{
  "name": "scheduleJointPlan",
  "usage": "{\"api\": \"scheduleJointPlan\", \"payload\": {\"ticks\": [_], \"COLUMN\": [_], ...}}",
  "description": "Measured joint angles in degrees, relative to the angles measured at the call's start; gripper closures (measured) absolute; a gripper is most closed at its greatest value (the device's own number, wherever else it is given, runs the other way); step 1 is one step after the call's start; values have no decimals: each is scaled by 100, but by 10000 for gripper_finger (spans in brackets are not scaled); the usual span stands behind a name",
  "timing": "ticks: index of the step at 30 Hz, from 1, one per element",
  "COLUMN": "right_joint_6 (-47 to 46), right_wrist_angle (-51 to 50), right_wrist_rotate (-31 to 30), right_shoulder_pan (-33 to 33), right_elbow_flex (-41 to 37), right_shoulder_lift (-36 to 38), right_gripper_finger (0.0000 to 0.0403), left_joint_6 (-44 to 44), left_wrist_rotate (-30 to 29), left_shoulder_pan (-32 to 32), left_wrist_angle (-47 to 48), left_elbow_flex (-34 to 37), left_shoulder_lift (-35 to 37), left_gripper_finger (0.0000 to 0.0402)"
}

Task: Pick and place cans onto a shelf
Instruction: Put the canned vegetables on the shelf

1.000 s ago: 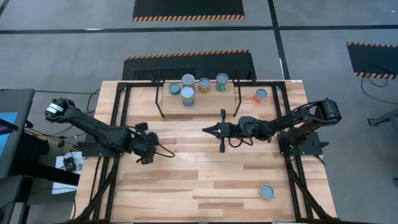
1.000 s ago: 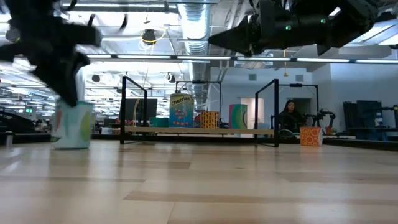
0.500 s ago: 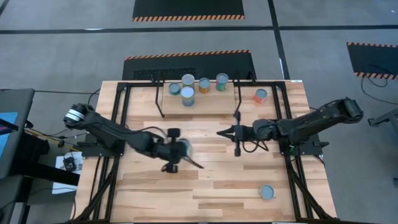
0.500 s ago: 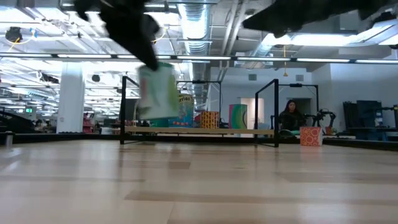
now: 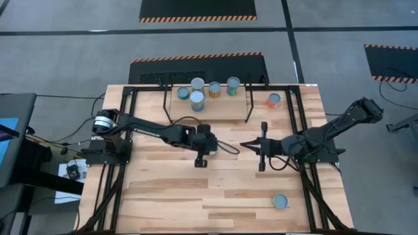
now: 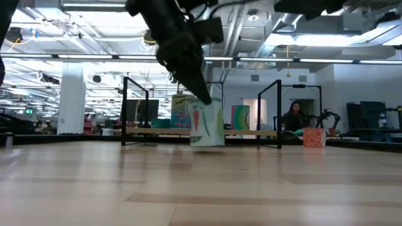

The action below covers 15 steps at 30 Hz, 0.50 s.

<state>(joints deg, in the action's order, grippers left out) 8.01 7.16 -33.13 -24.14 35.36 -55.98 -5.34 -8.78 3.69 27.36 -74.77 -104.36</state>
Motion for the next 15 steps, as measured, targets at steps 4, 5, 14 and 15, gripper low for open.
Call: {"api": "scheduleJointPlan", "payload": {"ticks": [4, 5, 14, 15], "right_joint_6": [2, 2, -4, -2], "right_wrist_angle": [-11, -7, -3, -7], "right_wrist_rotate": [-19, -22, -22, -19], "right_shoulder_pan": [-24, -24, -22, -22], "right_elbow_flex": [1, 1, 1, 1], "right_shoulder_lift": [-1, -1, -3, -3], "right_gripper_finger": [391, 391, 390, 390], "left_joint_6": [42, 45, 152, 152], "left_wrist_rotate": [6, 11, -112, -167], "left_shoulder_pan": [-145, -164, -172, -172], "left_wrist_angle": [-213, -242, -169, -160], "left_elbow_flex": [-2, -2, 7, 7], "left_shoulder_lift": [-151, -195, -75, 38], "left_gripper_finger": [391, 388, 338, 332]}}
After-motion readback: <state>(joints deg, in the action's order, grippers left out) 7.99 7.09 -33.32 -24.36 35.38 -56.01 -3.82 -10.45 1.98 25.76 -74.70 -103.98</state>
